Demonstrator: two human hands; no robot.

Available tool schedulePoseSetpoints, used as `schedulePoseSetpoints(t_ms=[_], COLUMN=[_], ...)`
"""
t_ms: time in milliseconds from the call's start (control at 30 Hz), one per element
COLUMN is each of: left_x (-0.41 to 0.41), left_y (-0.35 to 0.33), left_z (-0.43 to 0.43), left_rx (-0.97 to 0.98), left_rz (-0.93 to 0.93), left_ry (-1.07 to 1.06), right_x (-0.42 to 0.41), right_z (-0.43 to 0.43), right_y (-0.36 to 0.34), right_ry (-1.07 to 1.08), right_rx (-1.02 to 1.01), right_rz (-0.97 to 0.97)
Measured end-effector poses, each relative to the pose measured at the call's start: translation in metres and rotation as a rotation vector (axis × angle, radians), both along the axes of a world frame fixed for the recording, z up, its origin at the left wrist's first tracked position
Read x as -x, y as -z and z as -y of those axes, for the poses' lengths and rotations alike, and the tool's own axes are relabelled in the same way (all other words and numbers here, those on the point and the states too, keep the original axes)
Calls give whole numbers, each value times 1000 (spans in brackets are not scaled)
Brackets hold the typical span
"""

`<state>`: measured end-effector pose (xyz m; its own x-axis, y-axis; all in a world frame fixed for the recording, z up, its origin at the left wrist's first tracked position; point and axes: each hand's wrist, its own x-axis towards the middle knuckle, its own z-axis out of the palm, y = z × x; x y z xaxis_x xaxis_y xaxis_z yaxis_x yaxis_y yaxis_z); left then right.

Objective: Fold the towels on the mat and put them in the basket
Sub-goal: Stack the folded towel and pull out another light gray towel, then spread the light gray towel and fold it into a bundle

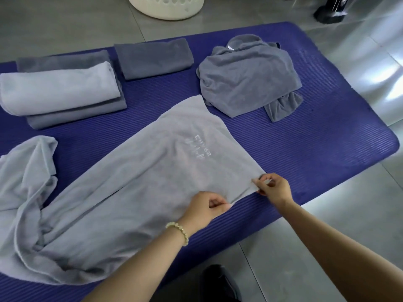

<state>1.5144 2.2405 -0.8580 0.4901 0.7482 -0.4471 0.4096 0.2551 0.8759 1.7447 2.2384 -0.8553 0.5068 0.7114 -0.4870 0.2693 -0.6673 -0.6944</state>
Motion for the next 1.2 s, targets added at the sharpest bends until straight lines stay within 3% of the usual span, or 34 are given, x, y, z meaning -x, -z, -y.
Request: schedulePoseSetpoints(t_ms=[233,300,433,533,633,733,833,1000,1067,1200], left_x=[55,92,184,253,313,346,348,350,353,376], left_y=[4,-5,-23,-30,-25,-13,-11,-11,-16,-32], left_z=[-23,-39,-66,-62,-44,-24,-16,-23,-23,-14], left_rx=[-133,-214,-365,-464,-413,-303,-362,-472,-467,-179], left_rz=[-174,-295,-660,-856,-947,-901,-801,-964,-785,-321], left_ry=[-185,-129,16,-88,-202,-271,-363,-236,-408,-931], right_x=[21,39,93,148,206,255,289,334,347,378], right_z=[-5,-14,-38,-53,-63,-67,-69,-68,-68,-67], right_y=[7,8,10,9,2,1,1,-3,-5,-15], right_ry=[-412,-557,-735,-840,-960,-1069,-1150,-1181,-1172,-1136], right_rx=[17,30,50,-49,-101,-124,-133,-174,-182,-174], right_rz=[459,516,481,459,413,347,335,259,183,27])
